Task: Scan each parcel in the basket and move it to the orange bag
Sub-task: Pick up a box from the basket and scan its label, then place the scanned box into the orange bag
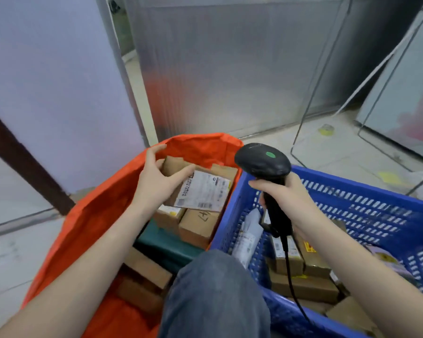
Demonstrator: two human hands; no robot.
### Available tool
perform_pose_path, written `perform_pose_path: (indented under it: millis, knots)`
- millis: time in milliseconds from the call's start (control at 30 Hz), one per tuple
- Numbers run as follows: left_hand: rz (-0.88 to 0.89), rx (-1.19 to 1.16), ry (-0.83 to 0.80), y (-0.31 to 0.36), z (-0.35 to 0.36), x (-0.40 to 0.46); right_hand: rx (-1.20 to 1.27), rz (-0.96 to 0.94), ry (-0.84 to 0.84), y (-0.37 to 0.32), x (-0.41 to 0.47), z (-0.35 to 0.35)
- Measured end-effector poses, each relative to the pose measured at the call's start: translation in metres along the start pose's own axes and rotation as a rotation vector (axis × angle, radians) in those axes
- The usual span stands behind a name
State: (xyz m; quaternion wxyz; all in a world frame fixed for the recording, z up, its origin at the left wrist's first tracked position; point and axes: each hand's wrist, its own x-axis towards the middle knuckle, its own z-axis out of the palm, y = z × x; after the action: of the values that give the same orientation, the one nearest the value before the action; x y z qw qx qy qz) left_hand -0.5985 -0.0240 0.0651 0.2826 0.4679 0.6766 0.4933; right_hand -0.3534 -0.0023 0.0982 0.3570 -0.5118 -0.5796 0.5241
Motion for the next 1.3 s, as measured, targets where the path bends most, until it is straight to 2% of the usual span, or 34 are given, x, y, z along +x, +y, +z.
perform_pose_path:
  millis: [67, 233, 300, 467, 600, 767, 967, 1167, 1300]
  knots:
    - [0.039, 0.043, -0.059, -0.012, -0.019, 0.001, -0.022, 0.005, -0.05, 0.006, 0.005, 0.02]
    - [0.138, 0.256, -0.327, -0.034, -0.057, 0.006, -0.04, 0.039, -0.135, 0.025, 0.02, 0.059]
    - [0.116, 0.276, -0.382, -0.05, -0.062, 0.007, -0.045, 0.06, -0.153, 0.034, 0.025, 0.071]
    - [-0.027, 0.207, -0.431, -0.111, -0.057, 0.001, -0.062, 0.119, -0.177, 0.058, 0.034, 0.091]
    - [-0.055, 0.234, -0.487, -0.153, -0.047, -0.012, -0.086, 0.178, -0.2, 0.077, 0.043, 0.098]
    - [-0.071, 0.295, -0.519, -0.174, -0.021, -0.023, -0.101, 0.205, -0.218, 0.094, 0.053, 0.105]
    - [-0.114, 0.224, -0.443, -0.162, -0.003, -0.017, -0.04, 0.184, -0.219, 0.098, 0.054, 0.102]
    - [-0.022, 0.083, -0.349, -0.114, -0.003, -0.014, -0.045, 0.146, -0.128, 0.085, 0.043, 0.071]
    - [0.074, 0.008, -0.377, -0.061, 0.021, -0.011, -0.045, 0.077, -0.026, 0.07, 0.025, 0.028]
